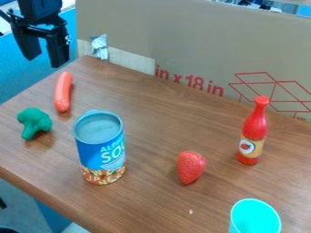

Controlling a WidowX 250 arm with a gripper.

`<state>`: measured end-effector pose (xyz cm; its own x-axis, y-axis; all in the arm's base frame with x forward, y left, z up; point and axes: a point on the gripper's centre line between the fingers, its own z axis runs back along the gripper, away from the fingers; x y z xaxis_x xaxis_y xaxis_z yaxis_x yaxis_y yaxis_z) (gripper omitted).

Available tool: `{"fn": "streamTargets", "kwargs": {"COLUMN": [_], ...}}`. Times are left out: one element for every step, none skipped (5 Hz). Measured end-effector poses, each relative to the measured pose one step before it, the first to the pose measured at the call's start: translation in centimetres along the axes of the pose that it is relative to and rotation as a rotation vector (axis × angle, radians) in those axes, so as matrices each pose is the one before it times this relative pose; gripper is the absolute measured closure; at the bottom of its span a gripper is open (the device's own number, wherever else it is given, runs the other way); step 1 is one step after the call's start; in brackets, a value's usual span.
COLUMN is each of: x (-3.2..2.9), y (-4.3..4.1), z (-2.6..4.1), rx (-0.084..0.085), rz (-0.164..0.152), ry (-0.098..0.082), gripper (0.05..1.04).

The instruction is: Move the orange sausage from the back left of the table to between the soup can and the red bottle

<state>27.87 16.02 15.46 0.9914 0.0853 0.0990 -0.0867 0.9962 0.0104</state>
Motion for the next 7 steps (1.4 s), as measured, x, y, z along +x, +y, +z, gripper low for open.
{"fn": "streamTargets", "kwargs": {"x": [-0.094, 2.219, 1.793, 0.962, 1.033, 1.314, 0.522], "y": [-0.107, 1.285, 1.501, 0.370, -0.016, -0.199, -0.157], "z": [-1.250, -0.681, -0.769, -1.893, -2.163, -1.211, -1.254], "rx": [-0.0154, -0.0012, 0.0031, 0.0524, 0.0742, 0.0247, 0.0172], "rz": [0.0106, 0.2016, 0.2003, 0.1174, 0.0305, 0.0202, 0.0579], "ry": [0.0319, -0.0921, -0.0758, 0.0032, 0.0420, 0.0062, 0.0240], "gripper": [0.085, 0.085, 0.085, 0.085, 0.085, 0.085, 0.085]}}
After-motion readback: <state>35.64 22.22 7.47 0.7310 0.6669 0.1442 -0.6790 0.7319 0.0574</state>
